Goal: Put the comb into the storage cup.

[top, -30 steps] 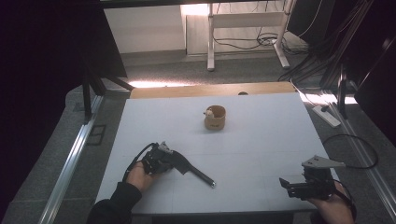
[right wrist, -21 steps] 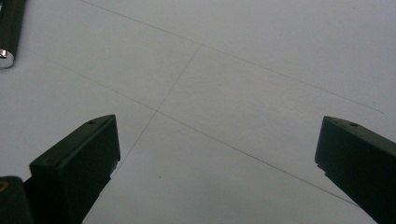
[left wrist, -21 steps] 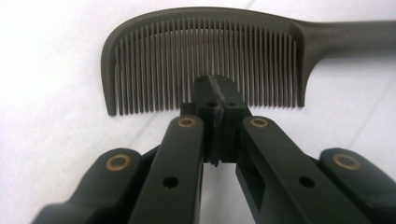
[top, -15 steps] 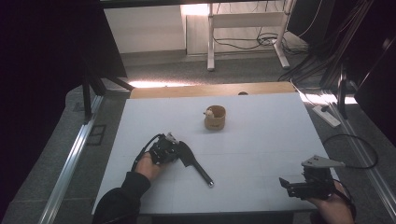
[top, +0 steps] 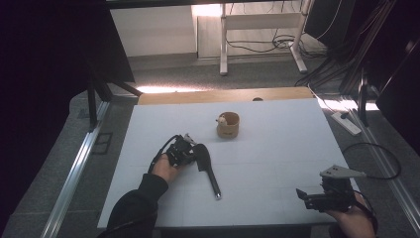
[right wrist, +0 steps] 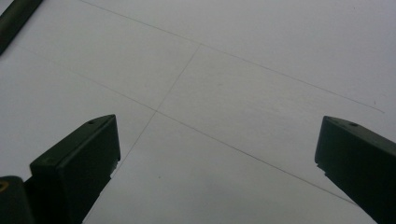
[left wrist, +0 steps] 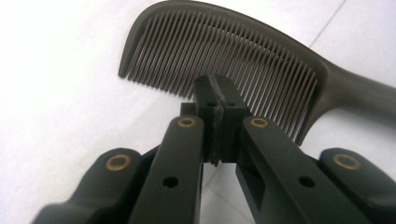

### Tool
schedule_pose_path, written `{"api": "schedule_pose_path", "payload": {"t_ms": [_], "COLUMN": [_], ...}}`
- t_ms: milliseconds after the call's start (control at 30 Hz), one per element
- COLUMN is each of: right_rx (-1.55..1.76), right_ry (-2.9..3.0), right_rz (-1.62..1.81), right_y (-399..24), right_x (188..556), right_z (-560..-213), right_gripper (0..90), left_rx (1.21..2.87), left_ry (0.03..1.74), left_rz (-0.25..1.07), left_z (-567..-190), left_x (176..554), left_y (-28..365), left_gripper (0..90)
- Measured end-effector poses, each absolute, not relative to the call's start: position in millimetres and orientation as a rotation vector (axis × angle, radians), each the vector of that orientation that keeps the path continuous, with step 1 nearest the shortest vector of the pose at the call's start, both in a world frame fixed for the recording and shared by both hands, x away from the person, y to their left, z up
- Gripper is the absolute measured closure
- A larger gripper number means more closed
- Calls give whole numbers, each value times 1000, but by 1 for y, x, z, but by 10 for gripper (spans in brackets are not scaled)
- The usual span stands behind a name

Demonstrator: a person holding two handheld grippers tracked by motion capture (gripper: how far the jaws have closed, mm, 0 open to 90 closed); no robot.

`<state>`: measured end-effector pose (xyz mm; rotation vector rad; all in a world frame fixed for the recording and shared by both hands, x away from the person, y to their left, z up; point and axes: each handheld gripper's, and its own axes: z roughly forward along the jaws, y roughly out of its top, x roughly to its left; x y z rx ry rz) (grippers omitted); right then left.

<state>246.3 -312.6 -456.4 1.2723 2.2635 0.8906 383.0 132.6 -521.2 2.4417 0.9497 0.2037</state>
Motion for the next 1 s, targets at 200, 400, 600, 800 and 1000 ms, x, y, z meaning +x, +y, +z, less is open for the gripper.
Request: {"api": "schedule_pose_path", "payload": {"t_ms": [200, 400, 600, 800, 1000], "right_rx": [1271, 1271, 1270, 1269, 1269], "right_ry": [2262, 2263, 2263, 2262, 2261], "right_rz": [892, 892, 893, 894, 895], "right_y": [-313, -313, -313, -313, -313], "right_x": [246, 246, 246, 246, 246], "right_z": [-456, -456, -456, -456, -456], "right_gripper": [8, 9, 9, 10, 10], "left_rx": [2446, 2440, 2436, 2429, 2432], "left_ry": [940, 933, 920, 902, 877], "left_rz": [219, 212, 196, 173, 154], "left_z": [-521, -521, -521, -521, -520], "left_x": [389, 392, 392, 390, 387], "left_y": [122, 115, 106, 96, 88], "left_gripper": [886, 886, 886, 886, 886]}}
